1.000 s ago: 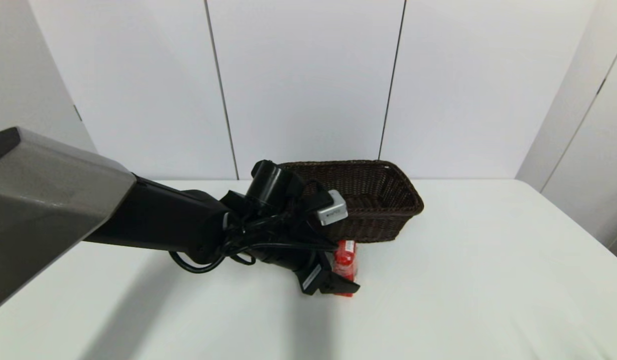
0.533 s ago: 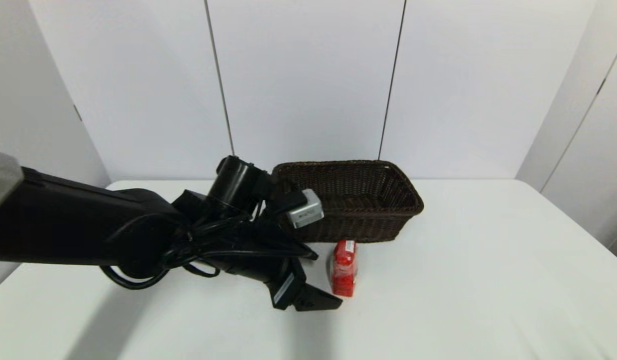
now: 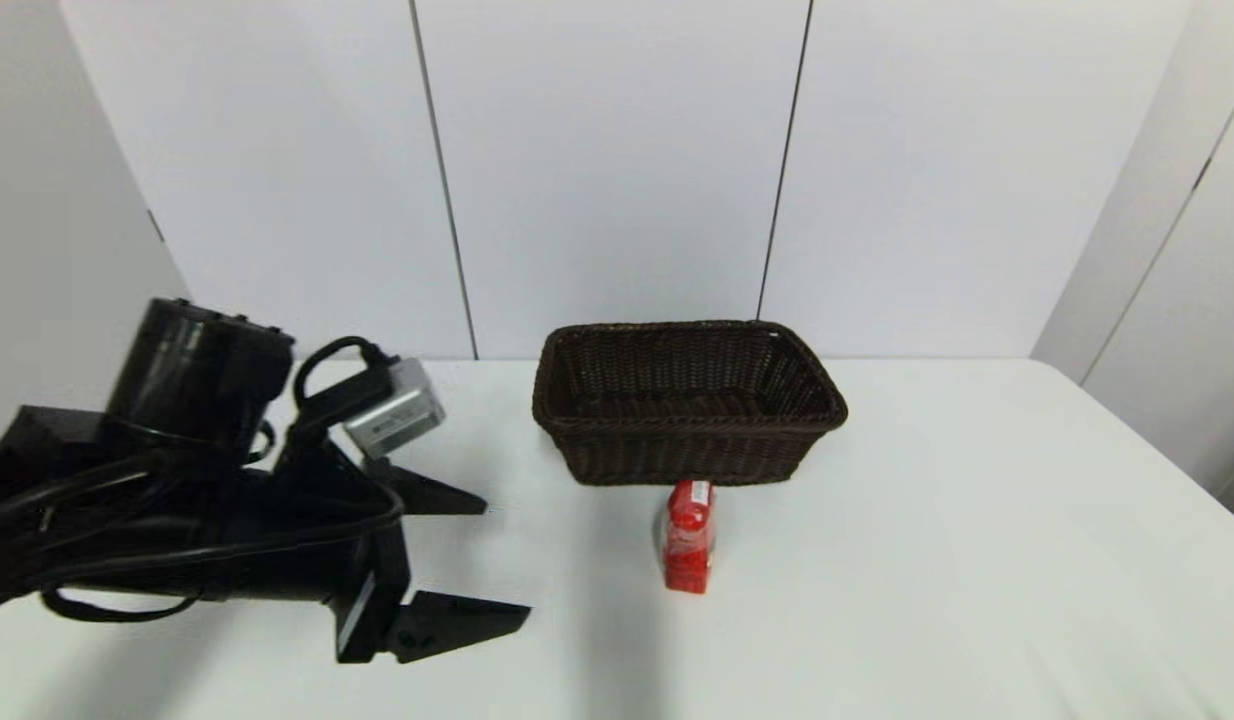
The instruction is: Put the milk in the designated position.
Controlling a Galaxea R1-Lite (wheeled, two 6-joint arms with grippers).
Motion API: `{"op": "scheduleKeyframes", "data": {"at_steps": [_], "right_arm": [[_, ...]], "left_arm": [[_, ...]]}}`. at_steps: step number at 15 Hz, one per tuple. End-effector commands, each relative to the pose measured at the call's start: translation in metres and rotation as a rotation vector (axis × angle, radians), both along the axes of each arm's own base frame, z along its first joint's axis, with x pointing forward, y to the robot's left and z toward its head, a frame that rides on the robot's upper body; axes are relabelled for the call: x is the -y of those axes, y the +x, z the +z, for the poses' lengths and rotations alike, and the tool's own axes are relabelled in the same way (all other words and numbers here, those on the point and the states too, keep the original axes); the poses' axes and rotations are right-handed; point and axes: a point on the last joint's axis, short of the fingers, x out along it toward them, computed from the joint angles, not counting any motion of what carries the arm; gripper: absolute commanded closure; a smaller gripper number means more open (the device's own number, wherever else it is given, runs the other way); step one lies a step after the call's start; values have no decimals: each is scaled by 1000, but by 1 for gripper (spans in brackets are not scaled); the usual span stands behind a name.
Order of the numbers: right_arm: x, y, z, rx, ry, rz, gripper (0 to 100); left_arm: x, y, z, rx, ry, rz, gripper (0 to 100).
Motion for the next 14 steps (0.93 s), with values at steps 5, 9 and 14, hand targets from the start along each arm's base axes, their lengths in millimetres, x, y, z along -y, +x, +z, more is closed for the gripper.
{"op": "scheduleKeyframes", "data": {"at_steps": [5,9,14], "right_arm": [[0,0,0,-2,0,-1,0],[0,0,0,-2,1,-1,0],[0,0,0,-2,1,-1,0]], "left_arm": [[-80,-58,52,325,-46,406,0],[-103,-106,56,458,-51,623,0],[-113,-173,17,550,-104,895,0]]}}
